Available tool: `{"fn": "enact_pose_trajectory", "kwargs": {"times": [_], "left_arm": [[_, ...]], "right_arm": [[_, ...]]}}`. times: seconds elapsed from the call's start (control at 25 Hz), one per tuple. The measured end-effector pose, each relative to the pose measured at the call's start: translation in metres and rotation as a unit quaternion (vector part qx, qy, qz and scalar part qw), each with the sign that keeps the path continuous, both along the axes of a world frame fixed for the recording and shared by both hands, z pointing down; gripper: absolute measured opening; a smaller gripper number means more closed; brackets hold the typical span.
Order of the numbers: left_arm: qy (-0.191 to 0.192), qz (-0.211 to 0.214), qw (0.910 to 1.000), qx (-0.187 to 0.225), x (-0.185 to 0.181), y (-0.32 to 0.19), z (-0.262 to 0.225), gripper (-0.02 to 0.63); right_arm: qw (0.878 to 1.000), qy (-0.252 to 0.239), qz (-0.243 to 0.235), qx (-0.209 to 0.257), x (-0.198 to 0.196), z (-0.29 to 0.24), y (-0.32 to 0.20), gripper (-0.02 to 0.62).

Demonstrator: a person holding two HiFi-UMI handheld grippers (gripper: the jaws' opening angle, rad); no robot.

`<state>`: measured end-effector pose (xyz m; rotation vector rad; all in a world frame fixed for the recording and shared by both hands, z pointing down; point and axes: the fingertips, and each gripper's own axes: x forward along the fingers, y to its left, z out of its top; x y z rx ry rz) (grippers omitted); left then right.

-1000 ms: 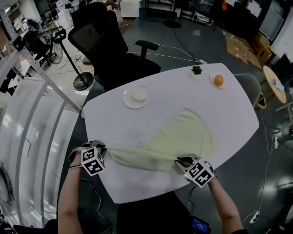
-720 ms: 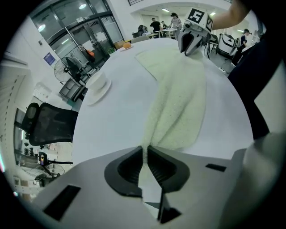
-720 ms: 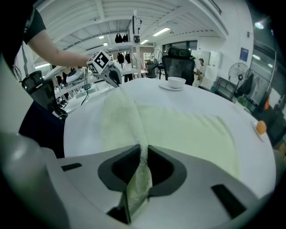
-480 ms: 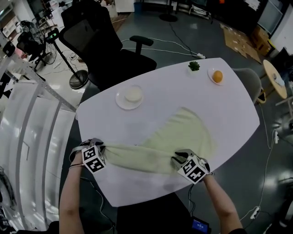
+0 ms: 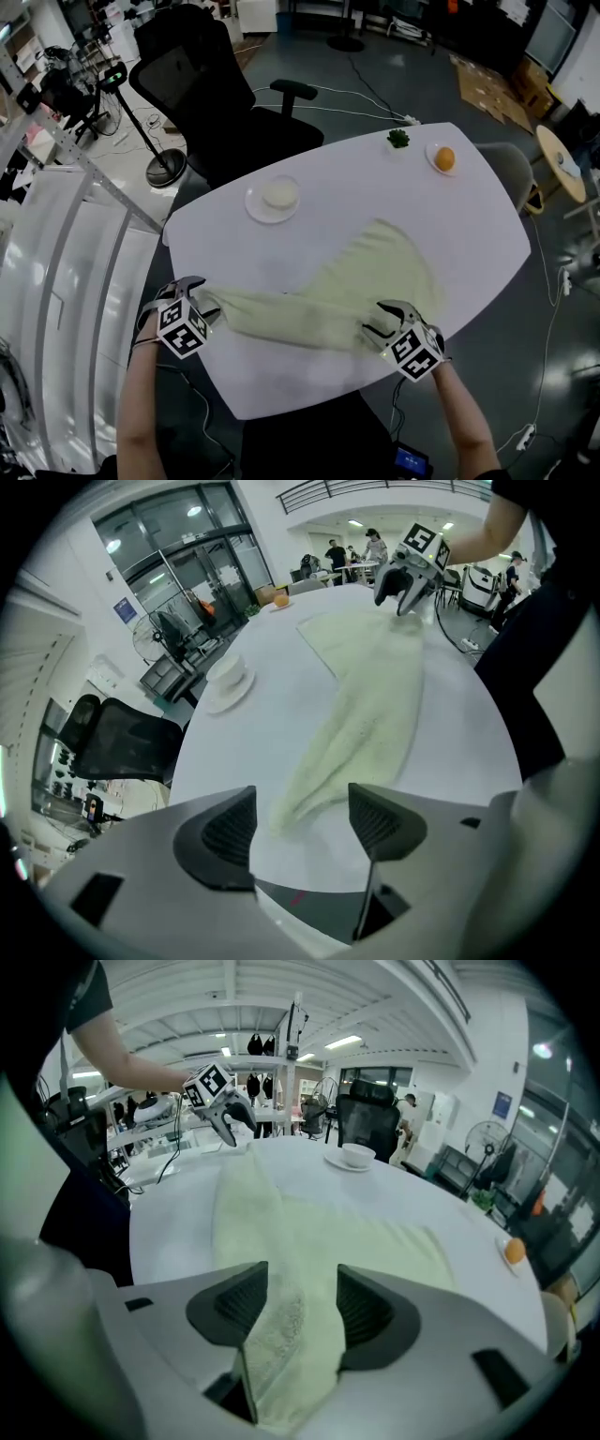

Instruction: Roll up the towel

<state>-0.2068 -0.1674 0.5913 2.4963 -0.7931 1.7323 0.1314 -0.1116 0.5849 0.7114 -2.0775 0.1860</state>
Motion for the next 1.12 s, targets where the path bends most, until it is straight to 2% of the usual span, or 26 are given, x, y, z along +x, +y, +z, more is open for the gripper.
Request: {"fn": "enact_pose_trajectory", "kwargs": {"times": [0.16, 0.32, 0.56, 0.76, 0.84, 0.96, 1.04, 1.12], "left_arm": [[0.012, 0.048, 0.9988, 0.007, 0.014, 0.028, -0.012, 0.337], [0.009, 0.097, 0.9952, -0.007, 0.032, 0.06, -0.003, 0.337], [0.015, 0.122, 0.9915, -0.042, 0.052, 0.082, 0.022, 0.337], [-0.002, 0.142, 0.9878, -0.063, 0.065, 0.091, 0.045, 0.334], [-0.011, 0.144, 0.9876, -0.061, 0.068, 0.088, 0.05, 0.307], [-0.036, 0.15, 0.9873, -0.038, 0.068, 0.077, 0.054, 0.232], [-0.06, 0.163, 0.9847, -0.02, 0.067, 0.069, 0.054, 0.156], [-0.081, 0.178, 0.9807, -0.014, 0.066, 0.064, 0.055, 0.128]], "right_arm": [[1.0, 0.005, -0.008, 0.012, -0.006, -0.008, 0.021, 0.25], [1.0, 0.01, -0.019, 0.008, -0.013, -0.004, 0.049, 0.25], [0.999, 0.007, -0.02, -0.025, -0.018, 0.02, 0.08, 0.25], [0.998, 0.017, -0.016, -0.055, -0.005, 0.046, 0.088, 0.236], [0.998, 0.027, -0.023, -0.059, 0.0, 0.054, 0.088, 0.232], [0.997, 0.049, -0.046, -0.048, 0.004, 0.06, 0.083, 0.213], [0.995, 0.065, -0.066, -0.039, 0.007, 0.062, 0.079, 0.181], [0.993, 0.075, -0.082, -0.037, 0.008, 0.062, 0.077, 0.181]]}}
